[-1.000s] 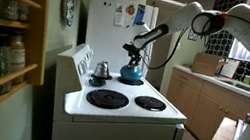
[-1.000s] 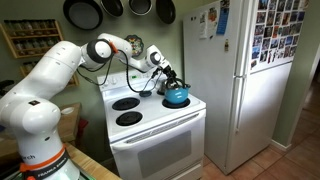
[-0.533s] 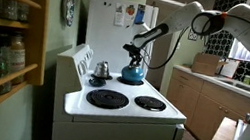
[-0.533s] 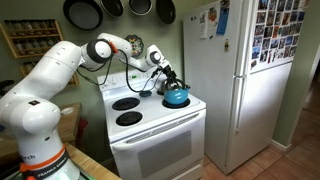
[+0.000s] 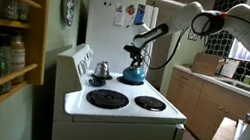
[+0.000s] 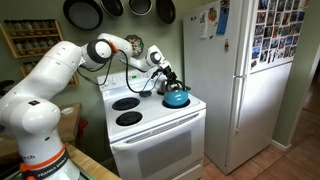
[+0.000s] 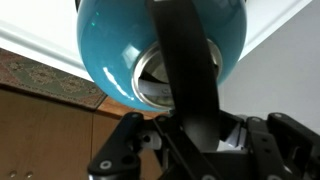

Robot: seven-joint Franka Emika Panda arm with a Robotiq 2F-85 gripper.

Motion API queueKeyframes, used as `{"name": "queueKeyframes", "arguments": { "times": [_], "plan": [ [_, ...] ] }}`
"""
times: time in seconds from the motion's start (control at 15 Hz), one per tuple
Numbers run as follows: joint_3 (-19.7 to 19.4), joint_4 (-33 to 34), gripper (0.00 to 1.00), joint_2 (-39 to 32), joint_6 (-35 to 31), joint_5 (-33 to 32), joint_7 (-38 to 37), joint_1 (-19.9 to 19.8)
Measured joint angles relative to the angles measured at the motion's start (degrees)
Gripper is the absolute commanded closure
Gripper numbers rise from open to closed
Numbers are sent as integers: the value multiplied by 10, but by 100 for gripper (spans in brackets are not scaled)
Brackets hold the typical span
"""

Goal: Move the blue kettle to the front right plate of the stove

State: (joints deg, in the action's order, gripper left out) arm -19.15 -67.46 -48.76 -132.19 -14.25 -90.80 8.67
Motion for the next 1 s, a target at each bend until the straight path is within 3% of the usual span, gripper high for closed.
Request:
{"name": "queueKeyframes", "arguments": {
  "times": [1.0],
  "plan": [
    [11,2,98,-5,-12,0,2,-5]
  ]
}}
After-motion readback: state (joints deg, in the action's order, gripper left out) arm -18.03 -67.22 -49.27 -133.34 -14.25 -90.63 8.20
